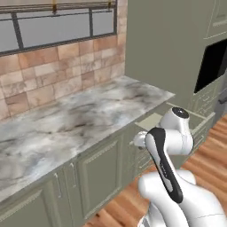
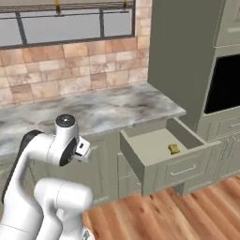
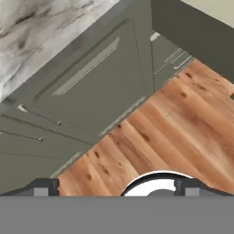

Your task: Restock the sink supplies by placing the sponge and soap dispenser on the counter and next to the sink. Make sure the soap dispenser is upright.

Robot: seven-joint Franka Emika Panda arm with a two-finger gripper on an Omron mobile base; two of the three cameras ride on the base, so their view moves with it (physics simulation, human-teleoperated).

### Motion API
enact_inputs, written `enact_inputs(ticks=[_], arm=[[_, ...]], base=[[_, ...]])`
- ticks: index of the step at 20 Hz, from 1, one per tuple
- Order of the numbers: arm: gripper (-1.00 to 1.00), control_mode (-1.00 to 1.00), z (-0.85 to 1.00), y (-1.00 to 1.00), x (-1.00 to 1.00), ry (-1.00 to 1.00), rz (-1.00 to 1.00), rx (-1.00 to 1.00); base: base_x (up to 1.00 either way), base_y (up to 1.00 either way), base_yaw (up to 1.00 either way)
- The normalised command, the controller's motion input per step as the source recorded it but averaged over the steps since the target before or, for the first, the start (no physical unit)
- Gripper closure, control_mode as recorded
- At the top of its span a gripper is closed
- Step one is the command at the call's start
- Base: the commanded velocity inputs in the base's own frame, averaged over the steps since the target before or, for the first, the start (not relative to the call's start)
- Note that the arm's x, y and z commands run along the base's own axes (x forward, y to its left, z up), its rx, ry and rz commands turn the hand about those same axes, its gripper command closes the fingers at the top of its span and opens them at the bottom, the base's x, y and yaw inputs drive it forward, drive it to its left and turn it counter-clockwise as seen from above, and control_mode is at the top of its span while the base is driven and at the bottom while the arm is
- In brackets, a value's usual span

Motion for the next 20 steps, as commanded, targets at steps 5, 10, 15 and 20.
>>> enact_inputs(ticks=[5, 10, 15, 20], arm=[[-1.0, 1.0, 0.0, 0.0, 0.0, 0.0, 0.0, 0.0], [-1.0, 1.0, 0.0, 0.0, 0.0, 0.0, 0.0, 0.0], [-1.0, 1.0, 0.0, 0.0, 0.0, 0.0, 0.0, 0.0], [-1.0, 1.0, 0.0, 0.0, 0.0, 0.0, 0.0, 0.0]], base=[[0.1, -0.96, -0.08], [0.12, -0.9, 0.0], [0.29, -0.74, 0.06], [0.01, -0.77, 0.25]])
